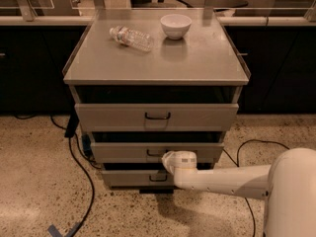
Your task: Close middle drawer
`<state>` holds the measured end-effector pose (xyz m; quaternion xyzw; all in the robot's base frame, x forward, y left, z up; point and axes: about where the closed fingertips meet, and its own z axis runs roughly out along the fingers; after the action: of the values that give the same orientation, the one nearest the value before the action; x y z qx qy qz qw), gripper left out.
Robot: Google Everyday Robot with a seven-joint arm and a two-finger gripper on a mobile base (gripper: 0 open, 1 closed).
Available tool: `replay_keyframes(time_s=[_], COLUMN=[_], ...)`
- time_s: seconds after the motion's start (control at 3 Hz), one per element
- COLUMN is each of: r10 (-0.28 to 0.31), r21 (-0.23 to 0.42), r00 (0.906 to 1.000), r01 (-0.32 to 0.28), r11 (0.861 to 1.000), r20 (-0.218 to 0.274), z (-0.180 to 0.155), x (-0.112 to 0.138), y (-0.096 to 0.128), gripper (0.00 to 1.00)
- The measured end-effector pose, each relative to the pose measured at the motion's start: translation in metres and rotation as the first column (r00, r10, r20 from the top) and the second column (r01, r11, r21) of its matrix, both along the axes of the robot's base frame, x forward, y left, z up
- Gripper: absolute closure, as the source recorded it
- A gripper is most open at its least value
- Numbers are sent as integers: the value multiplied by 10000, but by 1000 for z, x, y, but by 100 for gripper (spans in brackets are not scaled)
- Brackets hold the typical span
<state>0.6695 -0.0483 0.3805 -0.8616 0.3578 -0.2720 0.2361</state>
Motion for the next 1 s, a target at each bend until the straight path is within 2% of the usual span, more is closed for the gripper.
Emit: replay_keyframes(time_s=[0.33, 1.0], r10=[0, 0], r21=[0, 0], r00=[10000, 10000], r01=[0, 0], r11=[10000, 10000], r20=[0, -1], z=[0, 0], x=[0, 0], y=[0, 0], gripper=[87, 38])
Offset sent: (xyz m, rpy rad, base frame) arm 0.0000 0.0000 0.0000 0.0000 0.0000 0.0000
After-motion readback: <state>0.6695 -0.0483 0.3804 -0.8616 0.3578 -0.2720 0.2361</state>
